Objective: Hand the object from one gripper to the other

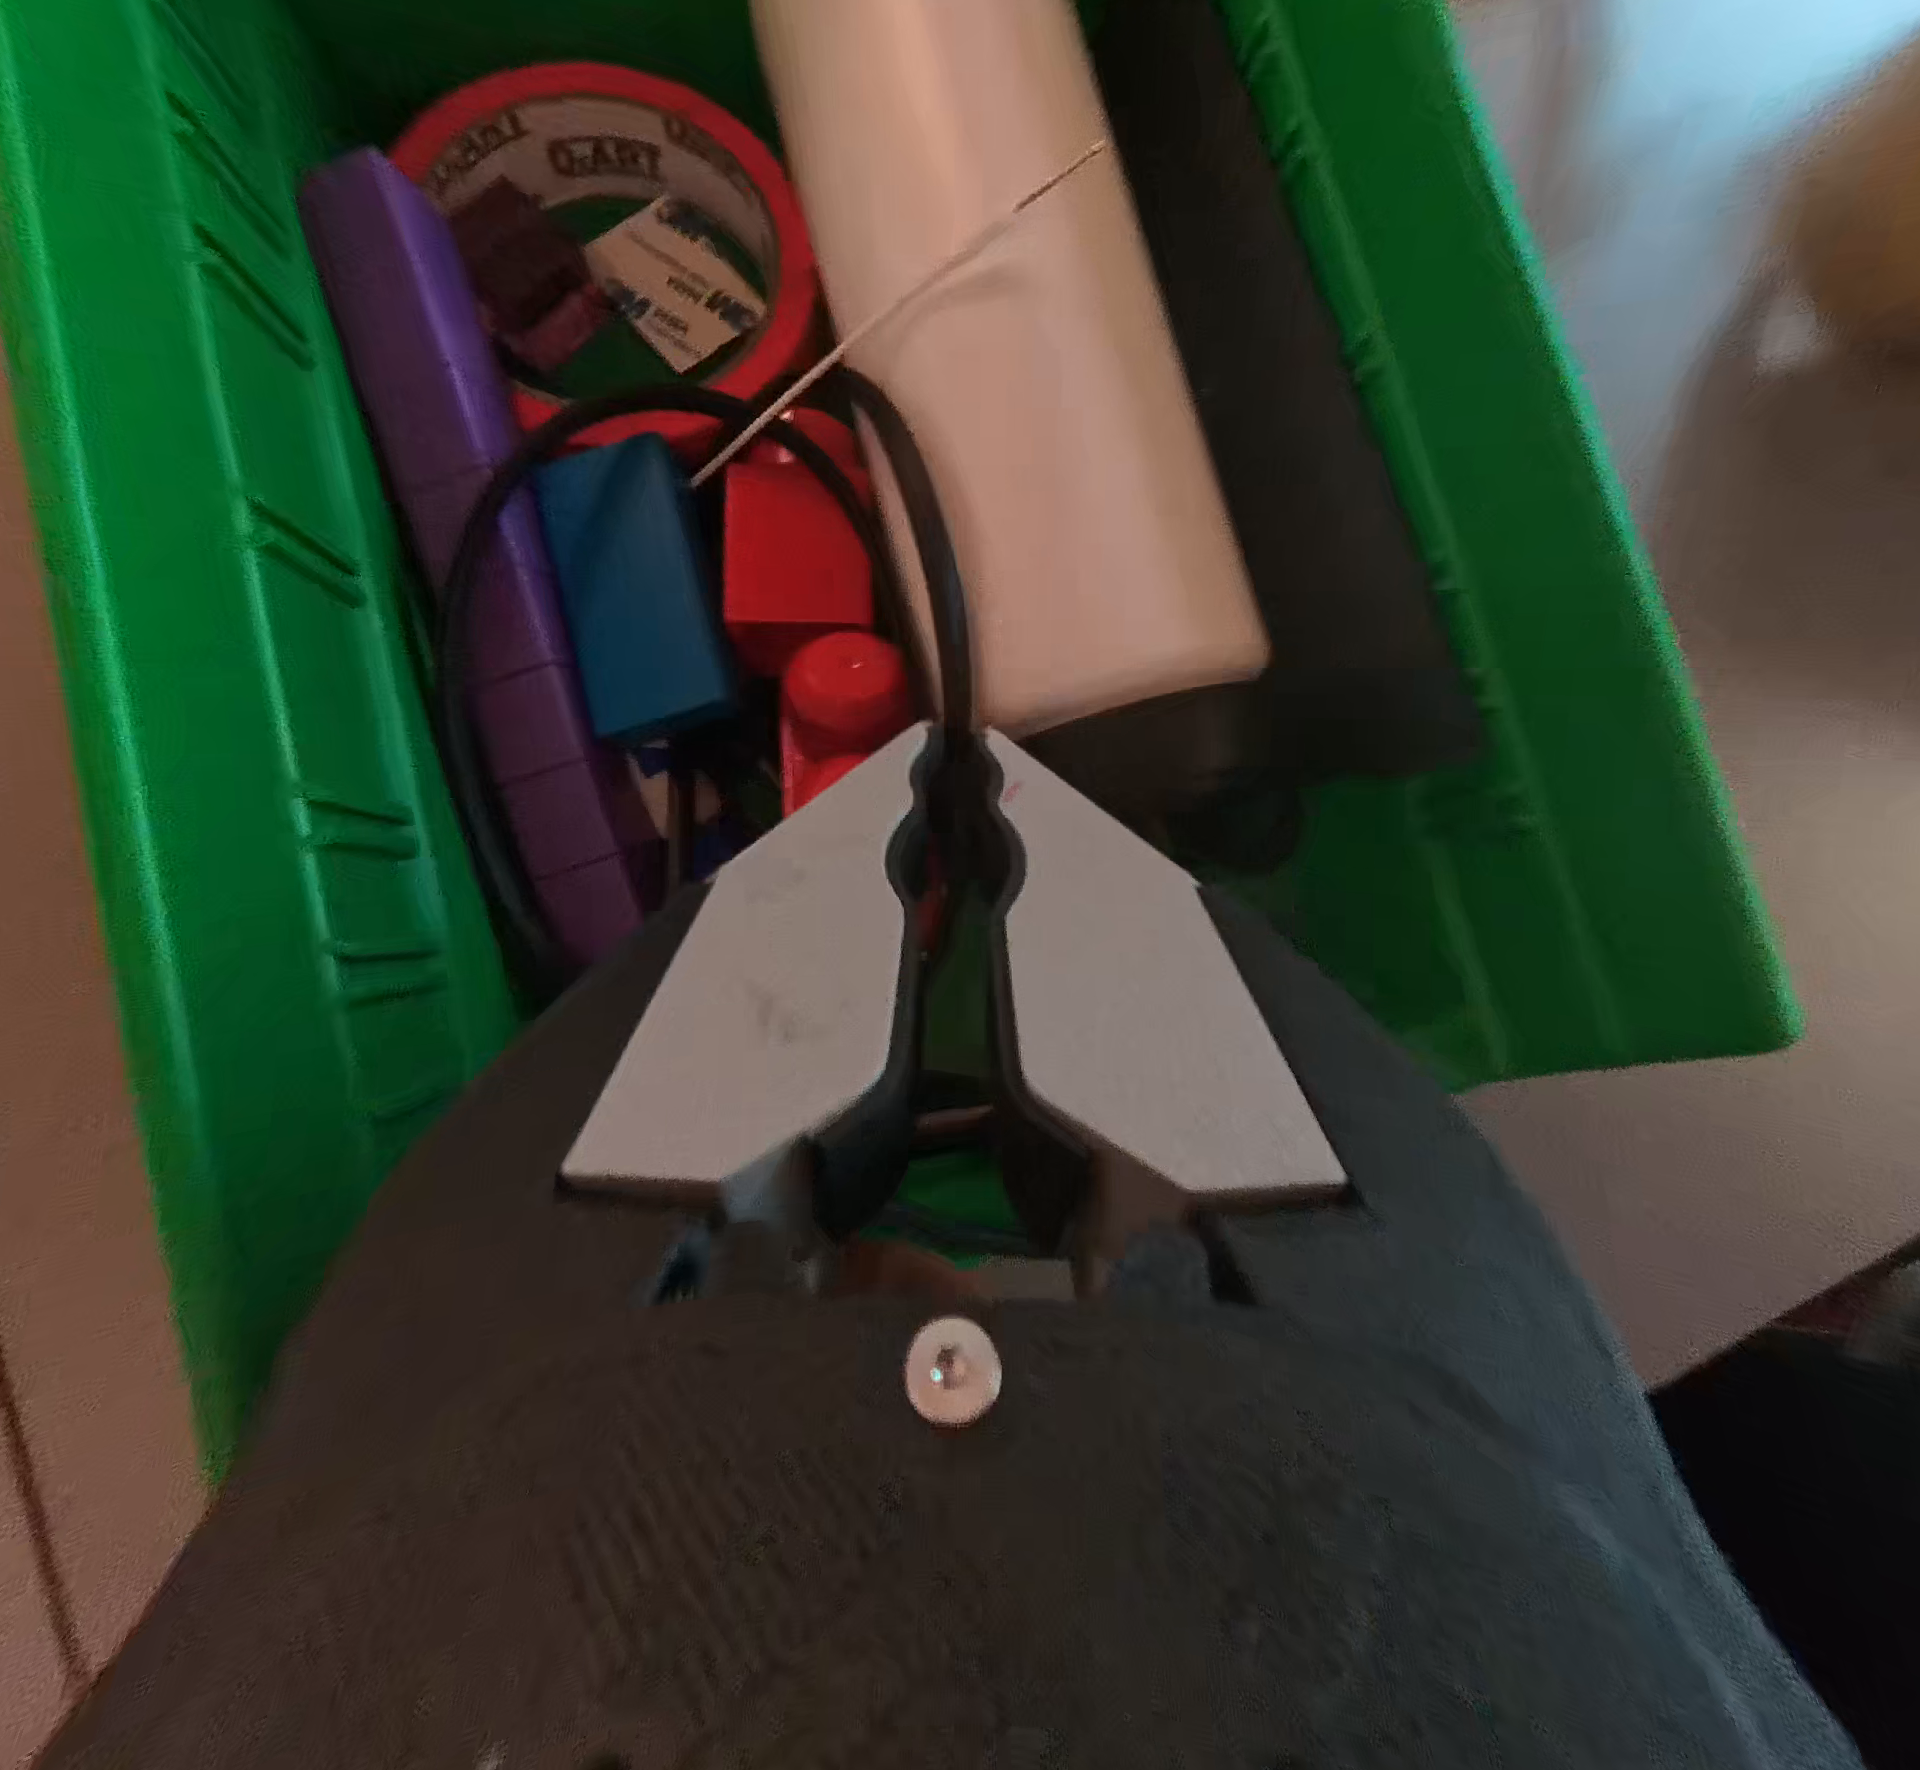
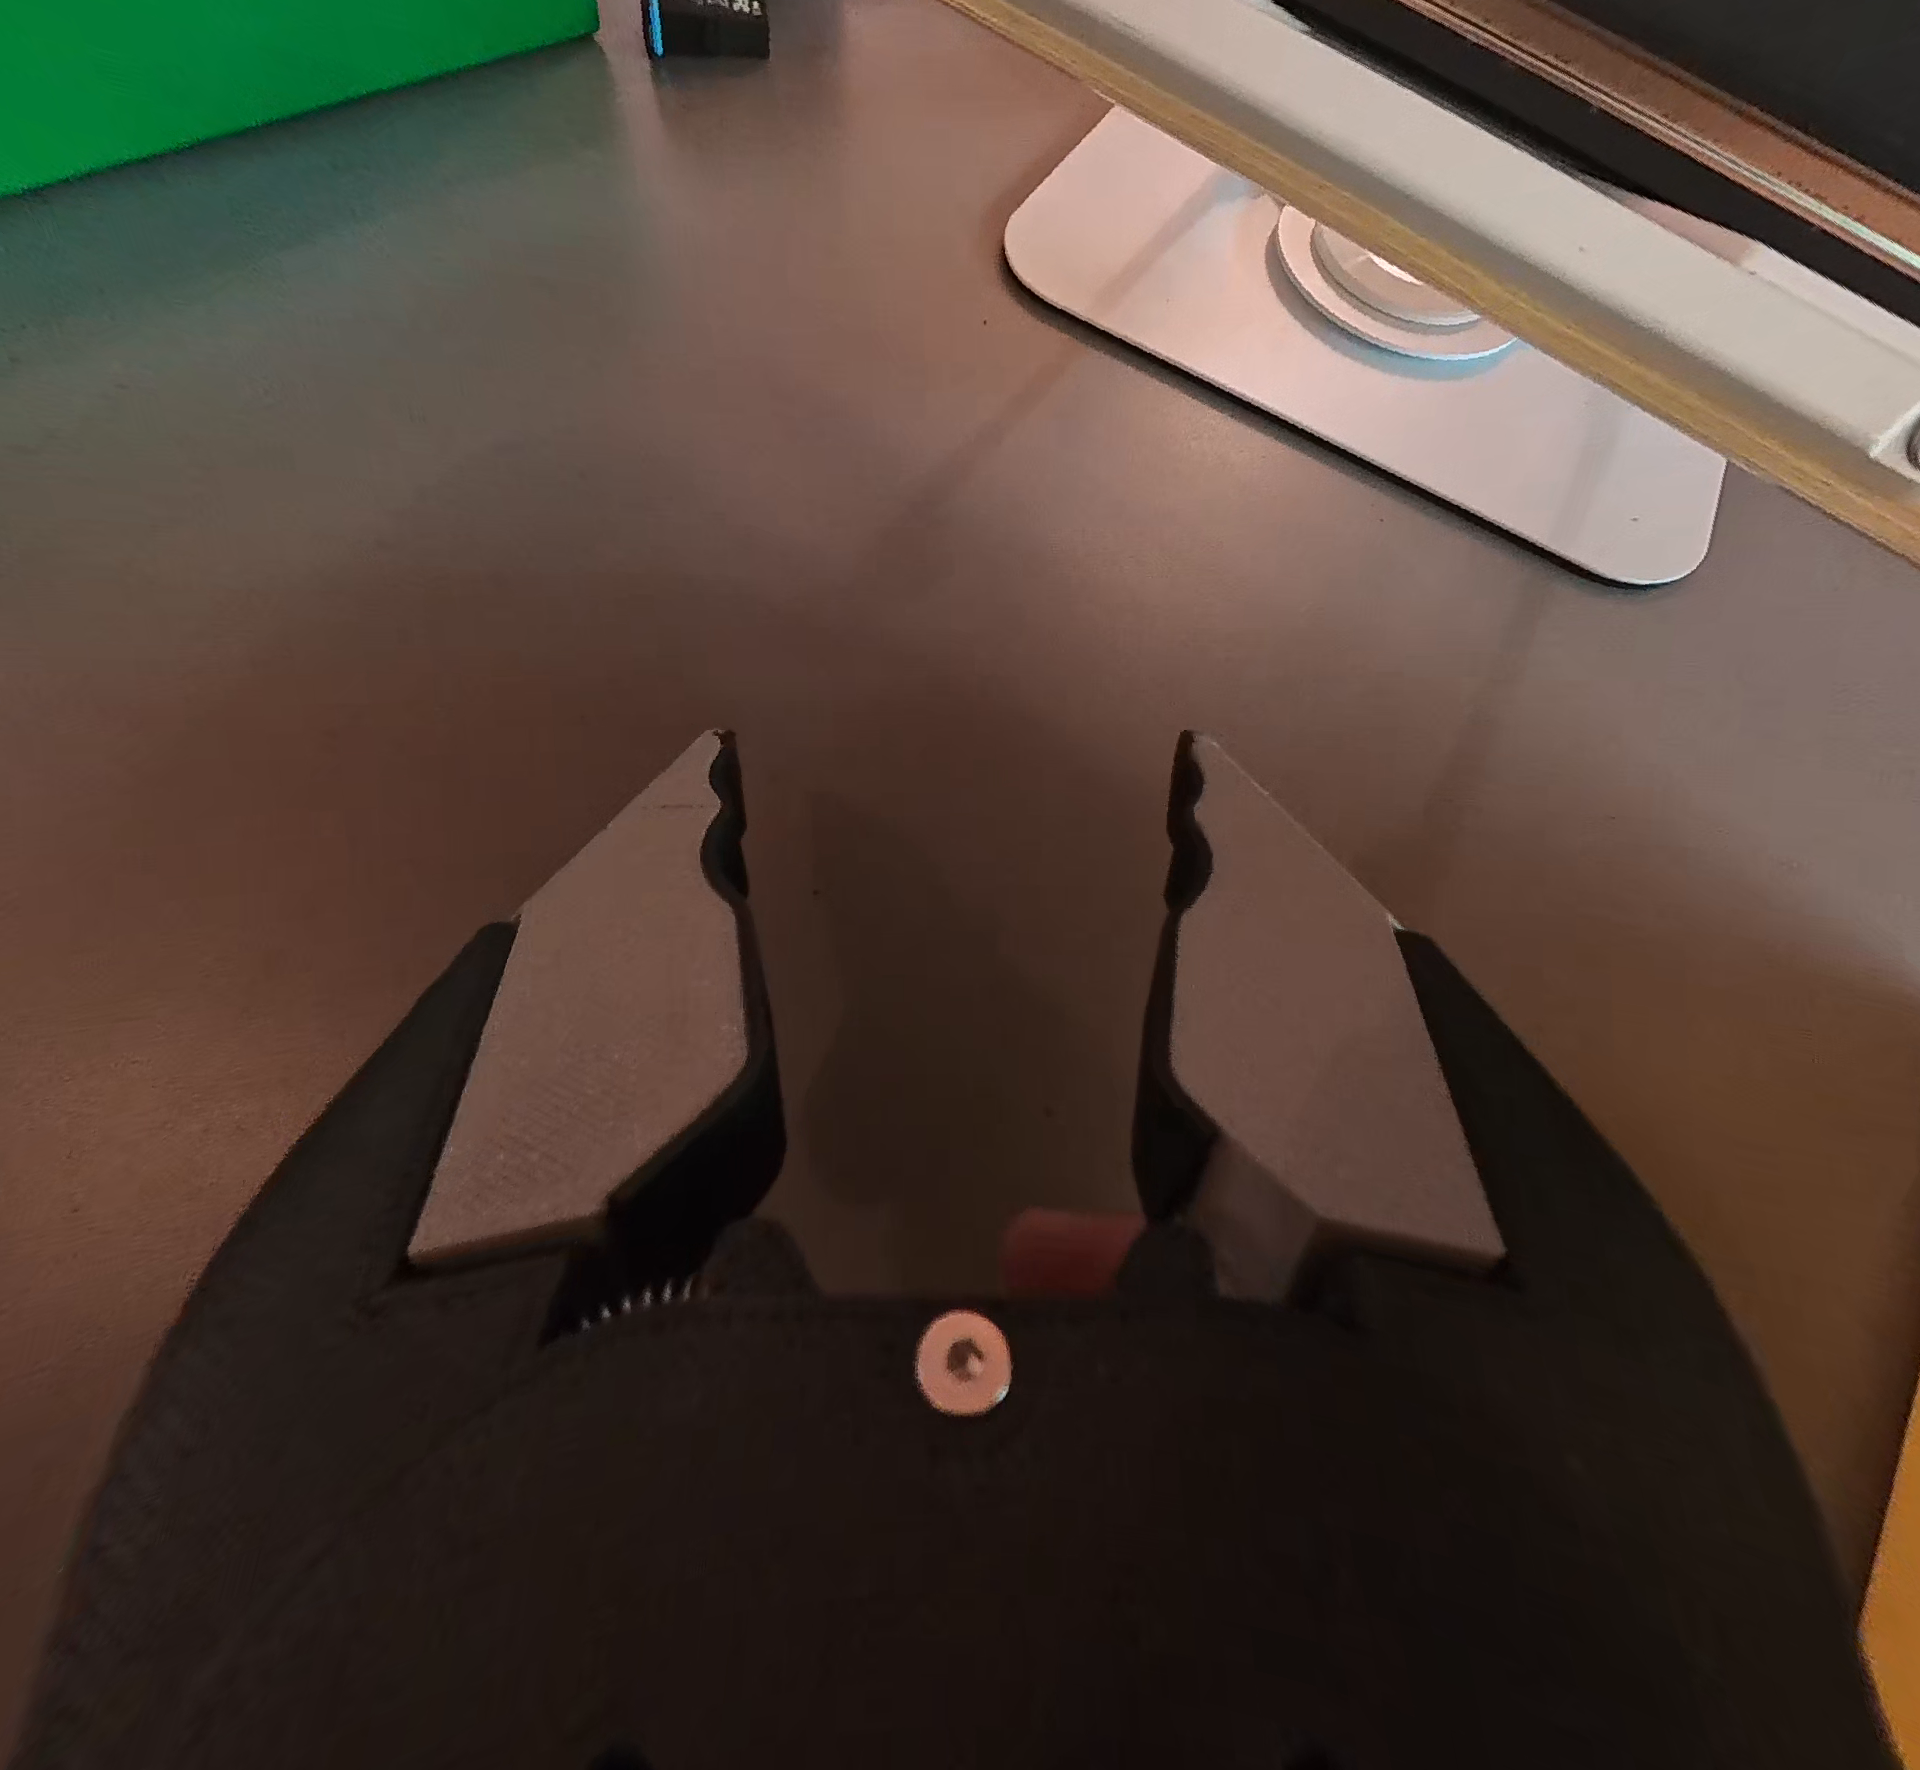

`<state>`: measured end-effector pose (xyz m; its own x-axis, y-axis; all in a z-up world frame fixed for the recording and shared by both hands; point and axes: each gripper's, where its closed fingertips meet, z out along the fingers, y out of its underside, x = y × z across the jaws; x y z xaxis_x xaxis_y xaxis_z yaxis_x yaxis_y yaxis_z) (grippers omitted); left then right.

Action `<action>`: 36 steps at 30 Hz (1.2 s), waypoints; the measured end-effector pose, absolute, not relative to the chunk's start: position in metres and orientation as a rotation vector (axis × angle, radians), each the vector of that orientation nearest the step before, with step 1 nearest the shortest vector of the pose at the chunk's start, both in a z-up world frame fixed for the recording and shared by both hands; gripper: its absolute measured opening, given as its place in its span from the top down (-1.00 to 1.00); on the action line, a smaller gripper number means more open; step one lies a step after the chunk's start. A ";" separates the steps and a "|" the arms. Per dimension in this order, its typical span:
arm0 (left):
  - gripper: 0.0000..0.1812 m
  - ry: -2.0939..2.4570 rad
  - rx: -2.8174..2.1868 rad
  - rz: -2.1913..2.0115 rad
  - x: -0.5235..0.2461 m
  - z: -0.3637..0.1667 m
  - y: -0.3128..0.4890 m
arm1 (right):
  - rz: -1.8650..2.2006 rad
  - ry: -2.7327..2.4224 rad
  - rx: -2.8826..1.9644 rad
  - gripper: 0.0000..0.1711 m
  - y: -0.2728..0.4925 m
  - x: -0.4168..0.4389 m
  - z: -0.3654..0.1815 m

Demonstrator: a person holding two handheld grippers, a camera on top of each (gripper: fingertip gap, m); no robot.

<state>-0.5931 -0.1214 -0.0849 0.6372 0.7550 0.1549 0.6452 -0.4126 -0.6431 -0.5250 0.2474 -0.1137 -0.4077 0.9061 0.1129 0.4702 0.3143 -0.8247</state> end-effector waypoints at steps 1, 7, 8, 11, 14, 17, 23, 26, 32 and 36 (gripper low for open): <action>0.98 -1.089 -2.191 0.242 -0.596 -0.084 -0.125 | 0.972 -2.007 -1.207 0.07 0.247 -0.525 -0.114; 0.98 -1.029 -2.069 0.530 -0.621 0.004 -0.133 | 0.966 -2.010 -1.196 0.10 0.246 -0.525 -0.114; 0.98 -1.015 -2.061 0.603 -0.625 0.020 -0.136 | 0.967 -2.011 -1.197 0.10 0.247 -0.525 -0.114; 0.99 -0.966 -1.976 0.758 -0.634 0.073 -0.138 | 0.967 -2.015 -1.196 0.11 0.246 -0.525 -0.114; 0.99 -0.912 -1.909 0.833 -0.634 0.117 -0.133 | 0.961 -2.018 -1.189 0.11 0.246 -0.524 -0.114; 0.98 -0.852 -1.890 0.860 -0.629 0.147 -0.119 | 0.954 -2.021 -1.181 0.12 0.245 -0.524 -0.115; 0.99 -0.777 -1.798 0.988 -0.623 0.194 -0.103 | 0.952 -2.018 -1.182 0.12 0.246 -0.524 -0.115; 0.99 -0.757 -1.703 1.098 -0.625 0.229 -0.105 | 0.957 -2.018 -1.189 0.12 0.247 -0.524 -0.115; 0.99 -0.647 -1.628 1.172 -0.611 0.311 -0.087 | 0.950 -2.025 -1.187 0.12 0.247 -0.524 -0.116; 0.99 -0.551 -1.595 1.198 -0.589 0.356 -0.065 | 0.961 -2.024 -1.171 0.10 0.245 -0.524 -0.115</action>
